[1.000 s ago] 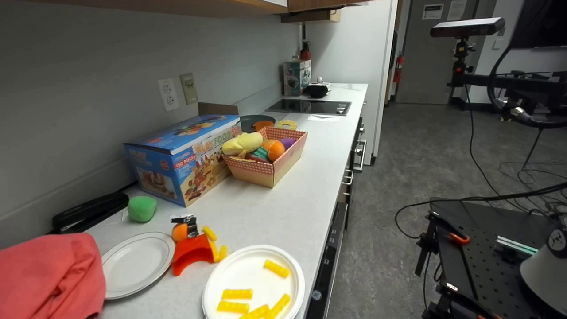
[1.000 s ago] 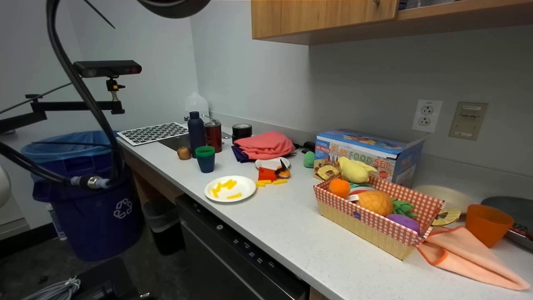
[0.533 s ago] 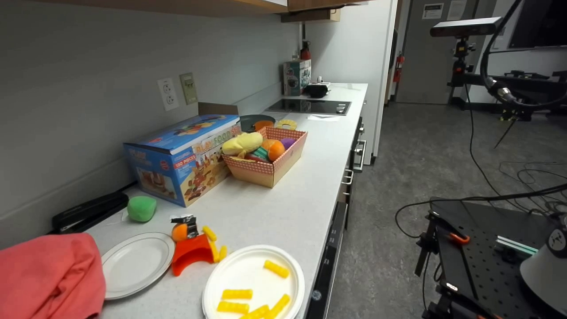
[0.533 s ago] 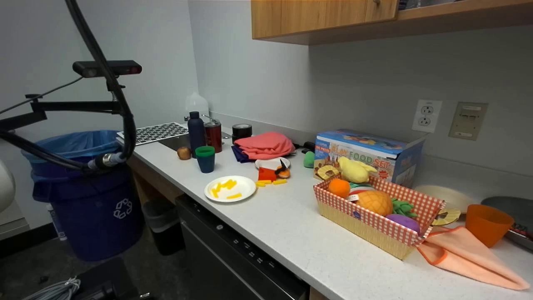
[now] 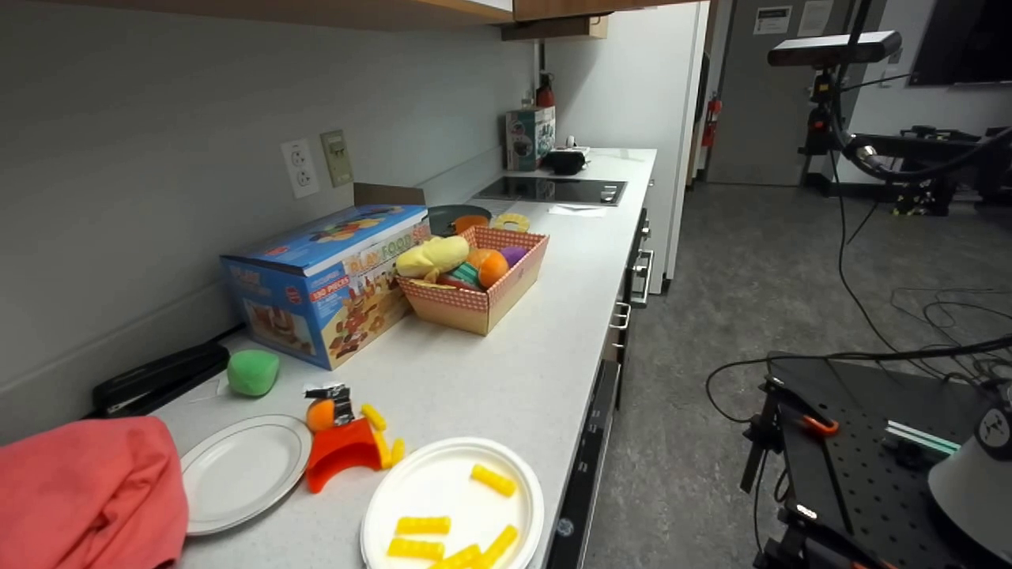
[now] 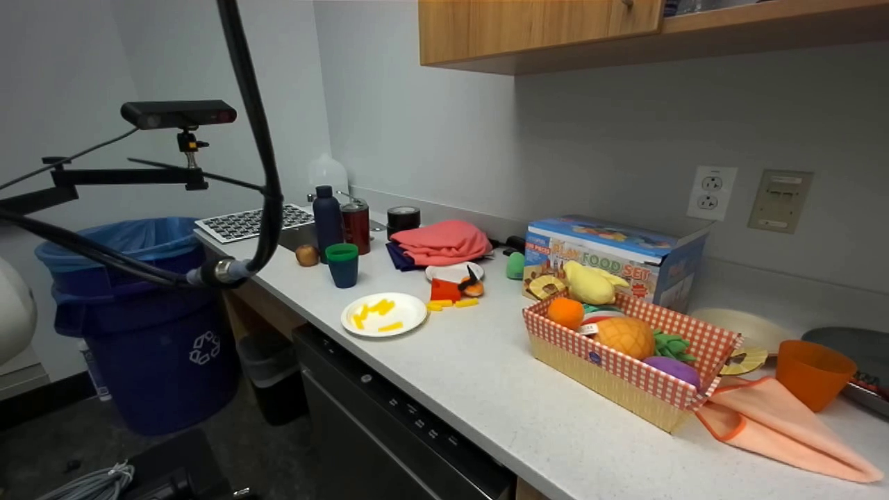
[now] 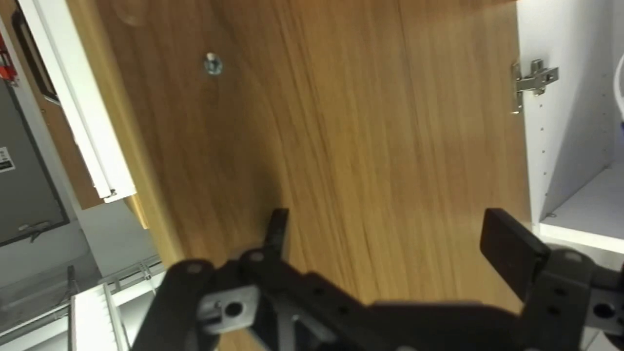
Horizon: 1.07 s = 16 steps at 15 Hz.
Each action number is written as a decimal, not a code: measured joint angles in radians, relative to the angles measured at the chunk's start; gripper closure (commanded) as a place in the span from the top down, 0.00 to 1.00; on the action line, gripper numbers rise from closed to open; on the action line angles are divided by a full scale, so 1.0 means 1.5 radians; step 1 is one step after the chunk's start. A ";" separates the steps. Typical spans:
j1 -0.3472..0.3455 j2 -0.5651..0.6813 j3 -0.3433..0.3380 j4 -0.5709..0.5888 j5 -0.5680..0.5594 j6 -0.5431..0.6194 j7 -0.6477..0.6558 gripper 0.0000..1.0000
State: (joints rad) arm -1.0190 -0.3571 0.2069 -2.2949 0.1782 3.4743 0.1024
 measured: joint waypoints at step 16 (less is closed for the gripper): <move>-0.435 0.016 0.358 0.083 0.308 0.045 -0.037 1.00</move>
State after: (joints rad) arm -1.6713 -0.3330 0.7438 -2.1709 0.6400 3.5417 0.0475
